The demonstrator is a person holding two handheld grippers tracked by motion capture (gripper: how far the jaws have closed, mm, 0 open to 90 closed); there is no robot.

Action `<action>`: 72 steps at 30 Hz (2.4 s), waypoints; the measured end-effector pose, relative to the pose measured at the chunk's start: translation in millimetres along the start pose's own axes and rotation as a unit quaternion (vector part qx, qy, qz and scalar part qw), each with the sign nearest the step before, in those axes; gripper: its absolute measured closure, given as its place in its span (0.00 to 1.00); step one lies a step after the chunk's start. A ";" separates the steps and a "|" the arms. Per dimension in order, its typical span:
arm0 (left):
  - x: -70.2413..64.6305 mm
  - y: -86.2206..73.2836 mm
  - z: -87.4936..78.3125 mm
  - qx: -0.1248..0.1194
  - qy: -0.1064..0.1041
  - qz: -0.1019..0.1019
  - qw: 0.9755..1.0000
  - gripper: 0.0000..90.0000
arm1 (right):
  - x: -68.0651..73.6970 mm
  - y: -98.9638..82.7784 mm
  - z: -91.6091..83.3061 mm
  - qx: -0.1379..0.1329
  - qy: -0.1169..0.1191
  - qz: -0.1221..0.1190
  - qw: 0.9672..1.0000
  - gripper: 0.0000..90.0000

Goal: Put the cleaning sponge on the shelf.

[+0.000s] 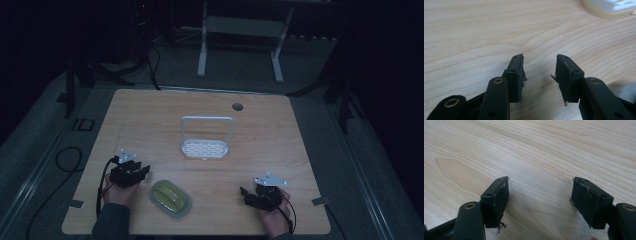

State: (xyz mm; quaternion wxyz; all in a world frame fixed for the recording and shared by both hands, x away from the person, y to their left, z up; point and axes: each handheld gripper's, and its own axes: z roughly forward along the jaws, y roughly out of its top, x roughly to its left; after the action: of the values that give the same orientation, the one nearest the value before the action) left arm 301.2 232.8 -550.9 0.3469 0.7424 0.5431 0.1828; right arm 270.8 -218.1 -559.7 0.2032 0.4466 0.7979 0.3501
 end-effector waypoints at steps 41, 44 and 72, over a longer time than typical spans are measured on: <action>-48.8 4.7 -34.3 0.015 -0.160 0.110 0.981 1.00 | 0.0 0.0 -0.1 0.000 0.000 0.000 1.000 0.33; -47.8 0.3 -40.1 0.016 -0.158 0.107 0.981 1.00 | 0.0 0.0 0.0 0.000 0.000 0.000 1.000 0.33; -107.6 1.8 -59.9 0.016 -0.240 0.200 0.950 1.00 | 0.0 0.0 0.0 0.000 0.000 0.000 1.000 0.33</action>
State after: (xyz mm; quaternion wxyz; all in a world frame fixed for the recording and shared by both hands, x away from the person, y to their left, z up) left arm 226.7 151.0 -496.9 0.4114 0.8632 0.2872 0.0561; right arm 270.8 -218.1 -559.7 0.2033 0.4465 0.7980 0.3500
